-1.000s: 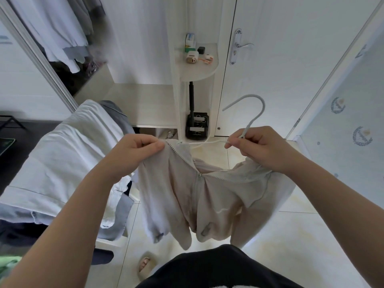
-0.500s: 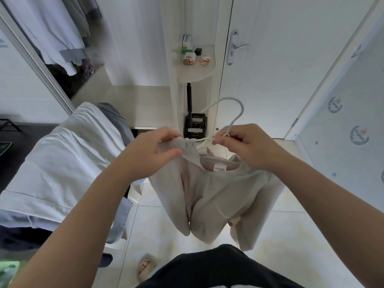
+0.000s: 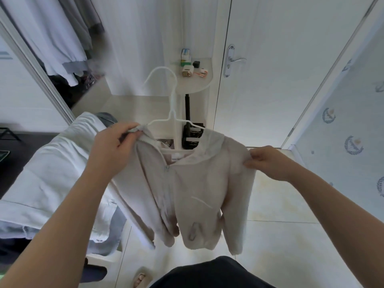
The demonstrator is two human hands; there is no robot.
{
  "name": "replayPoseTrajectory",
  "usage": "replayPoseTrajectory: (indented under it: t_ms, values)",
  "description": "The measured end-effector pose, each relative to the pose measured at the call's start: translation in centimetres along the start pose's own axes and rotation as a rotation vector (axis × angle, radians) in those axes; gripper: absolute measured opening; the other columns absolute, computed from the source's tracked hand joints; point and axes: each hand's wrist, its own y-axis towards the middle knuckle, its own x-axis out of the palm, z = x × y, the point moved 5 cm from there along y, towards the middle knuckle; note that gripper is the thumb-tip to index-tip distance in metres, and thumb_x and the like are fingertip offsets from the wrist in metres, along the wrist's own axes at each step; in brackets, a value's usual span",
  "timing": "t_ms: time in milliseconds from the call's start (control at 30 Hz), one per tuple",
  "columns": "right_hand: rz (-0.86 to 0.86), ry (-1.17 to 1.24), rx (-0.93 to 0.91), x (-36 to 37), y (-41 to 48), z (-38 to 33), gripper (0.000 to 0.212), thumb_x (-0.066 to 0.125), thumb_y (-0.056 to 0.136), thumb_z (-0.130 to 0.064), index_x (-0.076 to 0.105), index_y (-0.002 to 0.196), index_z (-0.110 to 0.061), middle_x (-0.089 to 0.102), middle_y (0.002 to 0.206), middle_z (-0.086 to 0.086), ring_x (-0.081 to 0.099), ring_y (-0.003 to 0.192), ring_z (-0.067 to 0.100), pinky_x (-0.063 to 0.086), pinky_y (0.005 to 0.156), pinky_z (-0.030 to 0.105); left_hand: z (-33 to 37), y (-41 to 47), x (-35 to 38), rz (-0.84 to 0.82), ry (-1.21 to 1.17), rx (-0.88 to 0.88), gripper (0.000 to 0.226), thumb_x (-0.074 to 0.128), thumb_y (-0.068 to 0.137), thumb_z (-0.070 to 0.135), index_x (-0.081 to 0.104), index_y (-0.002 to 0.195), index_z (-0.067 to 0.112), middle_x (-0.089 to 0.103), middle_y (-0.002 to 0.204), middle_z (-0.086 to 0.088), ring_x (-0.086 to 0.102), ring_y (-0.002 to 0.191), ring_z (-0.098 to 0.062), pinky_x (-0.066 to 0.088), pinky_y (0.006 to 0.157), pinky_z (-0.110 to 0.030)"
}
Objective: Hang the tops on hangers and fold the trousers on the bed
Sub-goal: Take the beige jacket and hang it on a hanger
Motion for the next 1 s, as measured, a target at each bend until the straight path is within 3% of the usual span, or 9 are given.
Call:
replayPoseTrajectory:
  t_ms: [100,233,300,367,467,533,633,833,1000]
  values:
    - [0.208,-0.012,0.028,-1.1,0.2,0.1,0.024,0.068,0.092,-0.016,0.069,0.07,-0.027,0.058,0.06,-0.012,0.047,0.06,0.007,0.037,0.064,0.031,-0.5,0.2,-0.2,-0.036,0.084,0.053,0.014,0.065,0.097,0.012,0.075,0.105,0.019,0.064,0.087,0.031,0.058,0.083,0.006,0.038,0.074,-0.009]
    - [0.469,0.206,-0.046,-2.8,-0.1,-3.4,0.018,0.068,0.092,-0.018,0.072,0.076,-0.027,0.07,0.073,-0.012,0.059,0.07,0.001,0.044,0.068,0.019,-1.4,0.0,0.9,-0.125,0.29,0.04,0.017,0.064,0.097,0.014,0.076,0.109,0.019,0.059,0.085,0.013,0.057,0.087,-0.027,0.035,0.076,-0.03]
    - [0.377,0.277,-0.185,-2.9,-0.3,-6.0,0.018,0.07,0.091,-0.016,0.071,0.079,-0.029,0.069,0.081,-0.015,0.061,0.077,-0.002,0.043,0.073,0.012,-1.6,0.0,0.9,-0.089,0.238,0.006,0.017,0.063,0.098,0.015,0.076,0.109,0.021,0.061,0.085,0.012,0.057,0.087,-0.027,0.038,0.076,-0.032]
    - [0.242,0.251,-0.263,-2.5,-0.5,-7.5,0.011,0.073,0.088,-0.023,0.068,0.094,-0.031,0.066,0.109,-0.019,0.061,0.107,-0.002,0.042,0.093,0.018,-1.6,0.2,0.4,-0.022,0.102,0.0,0.018,0.063,0.099,0.018,0.074,0.106,0.031,0.066,0.087,0.019,0.058,0.086,-0.018,0.042,0.078,-0.026]
    - [0.204,0.168,-0.205,-2.5,0.2,-7.6,0.052,0.077,0.084,-0.04,0.049,0.128,-0.037,0.052,0.135,-0.022,0.049,0.127,0.0,0.038,0.103,0.024,-1.1,1.1,-0.3,0.046,-0.034,0.008,0.019,0.06,0.097,0.031,0.066,0.113,0.039,0.065,0.098,0.035,0.058,0.088,-0.008,0.043,0.08,-0.016]
    - [0.185,0.148,-0.187,-2.6,0.9,-8.2,0.047,0.074,0.088,-0.038,0.05,0.129,-0.041,0.059,0.124,-0.019,0.06,0.111,0.003,0.048,0.091,0.026,-0.5,2.0,-0.3,0.049,-0.084,0.036,0.018,0.059,0.095,0.034,0.066,0.111,0.041,0.067,0.099,0.032,0.061,0.09,-0.01,0.045,0.082,-0.021]
    - [0.179,0.014,-0.261,-3.0,2.2,-9.9,0.01,0.06,0.098,-0.029,0.067,0.101,-0.036,0.069,0.092,-0.012,0.062,0.086,0.008,0.047,0.075,0.03,-0.6,3.9,-0.5,0.044,-0.132,0.025,0.017,0.062,0.094,0.029,0.074,0.102,0.036,0.072,0.097,0.019,0.065,0.093,-0.016,0.048,0.083,-0.029]
    - [0.265,0.095,-0.325,-3.8,4.9,-12.1,0.015,0.06,0.099,-0.026,0.074,0.093,-0.028,0.072,0.087,-0.006,0.065,0.088,0.015,0.048,0.078,0.032,-1.6,7.5,-1.3,0.039,-0.094,0.019,0.014,0.067,0.096,0.02,0.077,0.103,0.027,0.068,0.087,0.026,0.06,0.08,0.003,0.04,0.069,-0.008]
    - [0.529,0.112,-0.368,-5.3,7.7,-16.6,0.019,0.06,0.099,-0.018,0.073,0.085,-0.016,0.071,0.083,0.001,0.064,0.084,0.022,0.047,0.075,0.033,-3.7,11.5,-1.4,-0.06,0.048,0.083,0.022,0.064,0.095,0.023,0.074,0.101,0.042,0.069,0.09,0.025,0.058,0.092,-0.005,0.046,0.083,-0.021]
